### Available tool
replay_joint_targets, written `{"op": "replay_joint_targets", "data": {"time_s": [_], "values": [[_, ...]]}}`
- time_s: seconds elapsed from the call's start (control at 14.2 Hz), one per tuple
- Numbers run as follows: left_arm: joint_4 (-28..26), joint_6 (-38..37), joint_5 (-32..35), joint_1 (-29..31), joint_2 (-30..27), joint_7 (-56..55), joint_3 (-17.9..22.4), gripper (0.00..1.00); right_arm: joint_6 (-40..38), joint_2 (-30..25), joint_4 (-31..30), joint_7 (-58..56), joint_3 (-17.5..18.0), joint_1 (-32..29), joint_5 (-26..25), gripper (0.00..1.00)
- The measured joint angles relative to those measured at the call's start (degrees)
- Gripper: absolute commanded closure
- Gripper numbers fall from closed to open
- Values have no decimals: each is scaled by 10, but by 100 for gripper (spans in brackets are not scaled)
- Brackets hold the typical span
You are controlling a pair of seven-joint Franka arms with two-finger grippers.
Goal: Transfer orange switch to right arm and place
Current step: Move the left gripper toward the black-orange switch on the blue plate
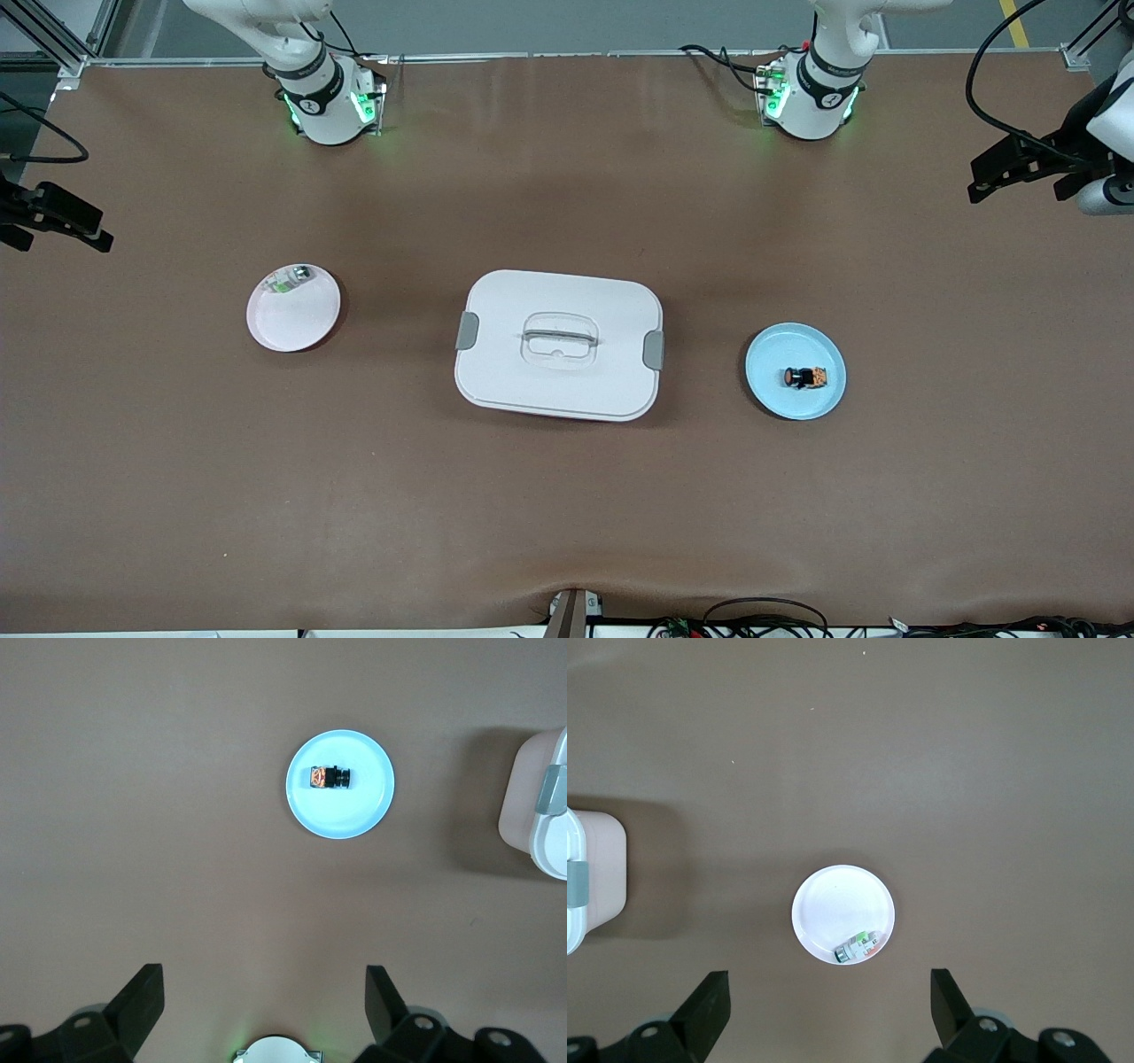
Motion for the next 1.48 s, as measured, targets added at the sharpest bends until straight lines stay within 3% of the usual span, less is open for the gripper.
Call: {"op": "replay_joint_targets", "data": {"time_s": [0.56,1.2,1.48], "values": [[-1,0,0,4,5,0,7,0,0,0,1,0,-2,0,0,0],[-6,9,0,0,72,-2,5,0,0,0,3,0,-1,0,0,0],[-66,97,0,-2,79,-28,-20,0,0,0,3,0,-1,0,0,0]]}}
